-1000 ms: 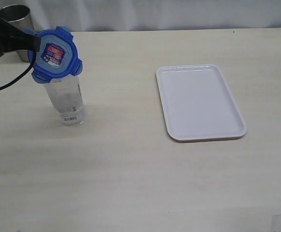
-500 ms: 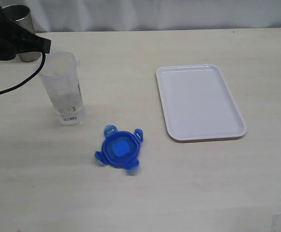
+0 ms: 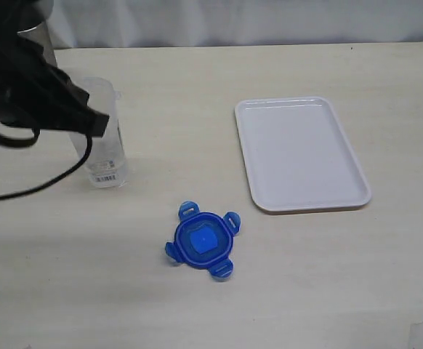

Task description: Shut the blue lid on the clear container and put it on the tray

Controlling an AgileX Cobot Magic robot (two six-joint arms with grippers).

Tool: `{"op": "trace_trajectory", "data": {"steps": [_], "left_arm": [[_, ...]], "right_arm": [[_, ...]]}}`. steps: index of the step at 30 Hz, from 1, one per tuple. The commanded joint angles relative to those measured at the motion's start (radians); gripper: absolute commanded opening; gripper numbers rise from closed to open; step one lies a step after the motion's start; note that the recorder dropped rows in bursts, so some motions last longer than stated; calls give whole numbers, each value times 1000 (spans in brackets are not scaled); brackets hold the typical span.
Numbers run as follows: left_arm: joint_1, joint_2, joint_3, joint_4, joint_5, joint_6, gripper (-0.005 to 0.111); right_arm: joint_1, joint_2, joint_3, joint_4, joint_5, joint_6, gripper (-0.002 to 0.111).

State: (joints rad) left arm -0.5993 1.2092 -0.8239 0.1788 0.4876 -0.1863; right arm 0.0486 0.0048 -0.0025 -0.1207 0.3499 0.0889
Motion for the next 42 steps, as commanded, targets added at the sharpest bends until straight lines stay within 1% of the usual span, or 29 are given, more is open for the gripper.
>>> {"op": "trace_trajectory", "data": {"steps": [1, 3, 4, 6, 8, 10, 15, 16, 18, 20, 23, 25, 27, 29, 32, 34, 36, 39, 42], "left_arm": [[-87, -76, 169, -45, -120, 3, 0], [-134, -84, 241, -41, -137, 8, 0], [-147, -81, 266, -41, -146, 8, 0], [-158, -61, 312, -59, -189, -41, 0], [-158, -31, 333, -73, -228, -117, 1], [-158, 5, 333, -127, -238, -129, 9], [-158, 141, 333, -359, -298, -129, 38], [-158, 171, 333, -405, -317, -129, 43], [-158, 222, 333, -519, -341, -129, 46], [-158, 265, 333, -630, -379, -129, 45], [-158, 312, 333, -728, -431, -133, 45], [-158, 320, 333, -773, -436, -133, 45], [-158, 320, 333, -775, -443, -133, 45], [-158, 320, 333, -802, -443, -135, 44], [-167, 320, 333, -883, -410, -135, 32], [-200, 320, 333, -896, -412, -133, 23], [-238, 320, 333, -896, -452, -133, 21], [-296, 320, 328, -896, -517, -133, 23], [-331, 349, 301, -894, -527, -133, 33]], "right_arm": [[1, -5, 2, 3, -4, -6, 4], [1, -5, 2, 3, -4, -6, 4], [1, -5, 2, 3, -4, -6, 4], [1, -5, 2, 3, -4, -6, 4], [1, -5, 2, 3, -4, -6, 4], [1, -5, 2, 3, -4, -6, 4], [1, -5, 2, 3, -4, -6, 4], [1, -5, 2, 3, -4, -6, 4], [1, -5, 2, 3, -4, -6, 4], [1, -5, 2, 3, -4, -6, 4], [1, -5, 2, 3, -4, -6, 4], [1, -5, 2, 3, -4, -6, 4], [1, -5, 2, 3, -4, -6, 4], [22, -5, 2, 2, -4, -6, 4], [73, -5, 2, 0, -4, -6, 4], [100, -5, 2, 0, -4, -6, 4], [118, -5, 2, 0, -4, -6, 4], [118, -5, 2, 0, -4, -6, 4], [118, -5, 2, 0, -4, -6, 4]]}}
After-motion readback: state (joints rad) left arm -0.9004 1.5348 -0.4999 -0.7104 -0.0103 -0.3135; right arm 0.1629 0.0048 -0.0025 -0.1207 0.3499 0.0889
